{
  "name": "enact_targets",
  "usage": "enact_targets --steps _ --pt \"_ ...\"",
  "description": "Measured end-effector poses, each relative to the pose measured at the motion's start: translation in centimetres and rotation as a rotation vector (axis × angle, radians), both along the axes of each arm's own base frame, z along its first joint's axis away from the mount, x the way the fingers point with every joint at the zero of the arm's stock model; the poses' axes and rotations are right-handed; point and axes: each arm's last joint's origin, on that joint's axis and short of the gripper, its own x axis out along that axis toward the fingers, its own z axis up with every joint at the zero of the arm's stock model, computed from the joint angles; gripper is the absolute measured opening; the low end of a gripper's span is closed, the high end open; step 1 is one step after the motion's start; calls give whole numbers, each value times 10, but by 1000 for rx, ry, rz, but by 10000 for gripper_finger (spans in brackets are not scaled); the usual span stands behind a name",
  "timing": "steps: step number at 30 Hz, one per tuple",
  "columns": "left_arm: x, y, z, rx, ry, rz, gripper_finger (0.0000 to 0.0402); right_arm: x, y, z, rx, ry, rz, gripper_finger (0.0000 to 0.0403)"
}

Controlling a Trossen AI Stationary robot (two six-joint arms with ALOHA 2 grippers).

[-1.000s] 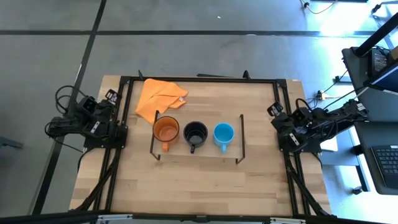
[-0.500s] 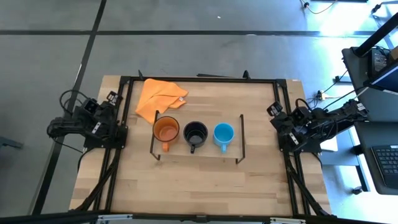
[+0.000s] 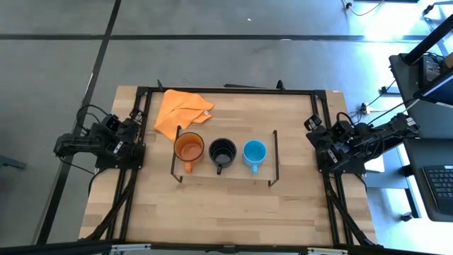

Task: Stack small to large cups/mugs on shelf
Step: Return to Home Position

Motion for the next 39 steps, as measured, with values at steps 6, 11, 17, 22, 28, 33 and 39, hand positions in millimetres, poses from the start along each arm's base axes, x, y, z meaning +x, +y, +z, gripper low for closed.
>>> enact_targets --steps 6,11,17,22,28,33,39 --pt "7 0 -5 -2 92 -2 20 4 2 -7 -24 69 2 14" --pt "8 0 -7 8 110 11 20 1 1 -26 -9 23 4 14" --pt "8 0 -7 -4 111 0 20 -4 -1 -38 2 -34 6 14" --pt "9 0 -7 -13 121 -1 20 -6 -3 -53 18 -25 -7 14" --pt "9 0 -8 -16 125 -4 20 -11 -4 -65 35 -54 -7 14" --pt "10 0 -8 -22 136 -10 20 -10 -4 -67 22 -26 -9 14" --pt "15 0 -13 -33 210 -21 20 -3 -2 -77 8 93 -4 14"
